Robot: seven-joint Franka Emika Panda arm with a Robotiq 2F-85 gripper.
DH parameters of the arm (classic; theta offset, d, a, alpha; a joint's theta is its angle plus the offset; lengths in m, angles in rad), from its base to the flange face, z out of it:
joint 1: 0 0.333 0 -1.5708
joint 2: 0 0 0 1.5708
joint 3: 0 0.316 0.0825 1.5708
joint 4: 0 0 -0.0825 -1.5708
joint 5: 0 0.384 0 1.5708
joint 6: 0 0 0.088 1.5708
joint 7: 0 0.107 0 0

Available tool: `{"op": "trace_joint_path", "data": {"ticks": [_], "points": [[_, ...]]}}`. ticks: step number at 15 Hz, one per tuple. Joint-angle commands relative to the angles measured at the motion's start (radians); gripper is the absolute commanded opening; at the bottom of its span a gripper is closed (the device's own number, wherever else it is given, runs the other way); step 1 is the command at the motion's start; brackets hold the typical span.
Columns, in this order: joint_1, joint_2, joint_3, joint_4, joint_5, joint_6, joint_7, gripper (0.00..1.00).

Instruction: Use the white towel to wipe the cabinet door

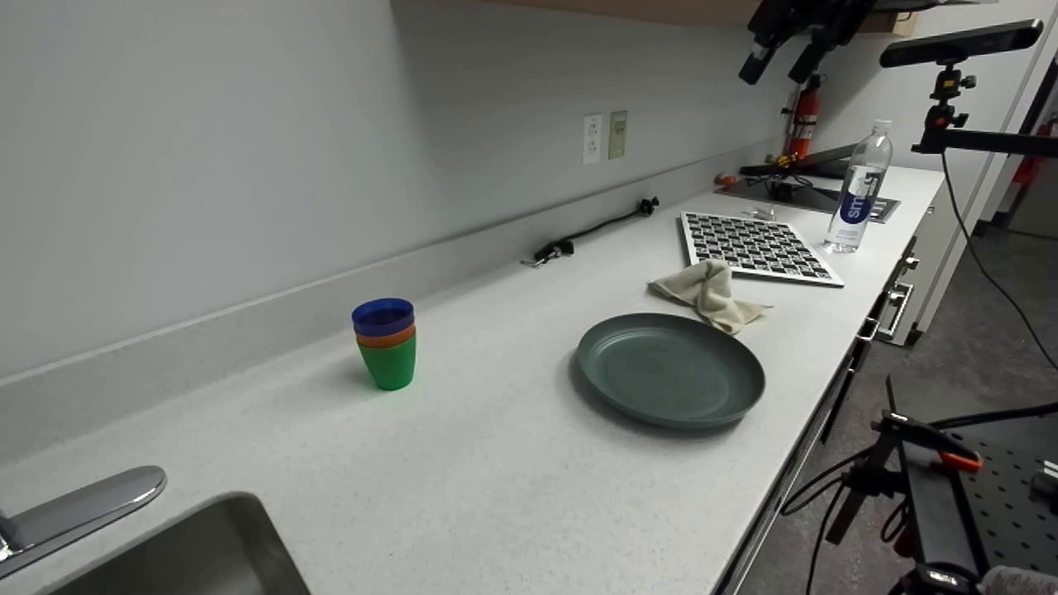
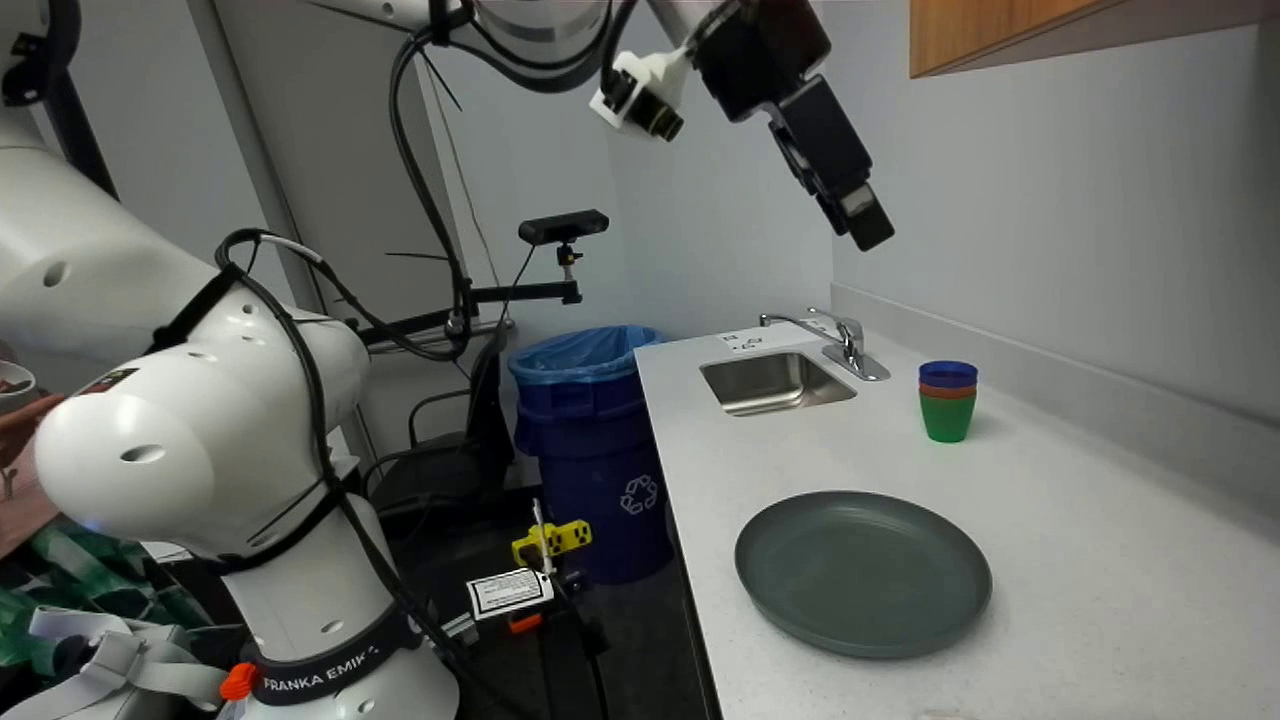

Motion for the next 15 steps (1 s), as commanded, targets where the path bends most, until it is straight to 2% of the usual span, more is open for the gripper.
{"op": "trace_joint_path", "data": {"ticks": [1,15], "points": [[-0.006,-0.019,0.006,-0.001,0.006,-0.010,-0.010,1.00],[-0.006,-0.049,0.006,-0.022,0.007,-0.013,-0.017,1.00]]}}
